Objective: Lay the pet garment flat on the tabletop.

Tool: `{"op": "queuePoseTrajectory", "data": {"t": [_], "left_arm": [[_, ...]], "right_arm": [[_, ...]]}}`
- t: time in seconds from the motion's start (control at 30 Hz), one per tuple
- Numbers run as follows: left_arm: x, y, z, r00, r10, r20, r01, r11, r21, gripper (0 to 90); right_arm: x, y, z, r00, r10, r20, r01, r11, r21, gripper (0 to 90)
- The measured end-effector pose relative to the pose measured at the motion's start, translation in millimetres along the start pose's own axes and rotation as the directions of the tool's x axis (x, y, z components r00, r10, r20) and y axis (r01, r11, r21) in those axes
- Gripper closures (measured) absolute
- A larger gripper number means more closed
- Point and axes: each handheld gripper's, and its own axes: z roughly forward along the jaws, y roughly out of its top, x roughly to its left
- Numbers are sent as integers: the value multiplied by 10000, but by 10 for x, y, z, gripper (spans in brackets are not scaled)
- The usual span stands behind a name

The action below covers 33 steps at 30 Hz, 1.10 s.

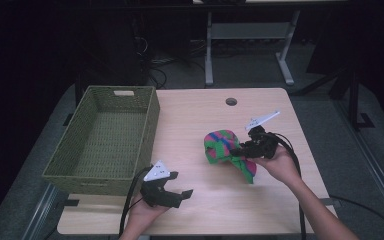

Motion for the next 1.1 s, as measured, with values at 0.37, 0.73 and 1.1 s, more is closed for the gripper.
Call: {"op": "queuePoseTrajectory", "data": {"t": [0.37, 0.73, 1.1], "left_arm": [[-2, -2, -4, 10000, 1, -11, -1, 10000, -27, 159], [0, -5, -10, 10000, 1, -7, -1, 10000, -1, 159], [-4, -5, -3, 10000, 4, -2, -4, 10000, 19, 159]], "right_arm": [[51, -164, 209, 9993, 290, -242, -280, 9988, 412, 717], [108, -289, 467, 9967, 414, -694, -354, 9957, 855, 714], [165, -392, 613, 9927, 587, -1055, -471, 9929, 1094, 663]]}}
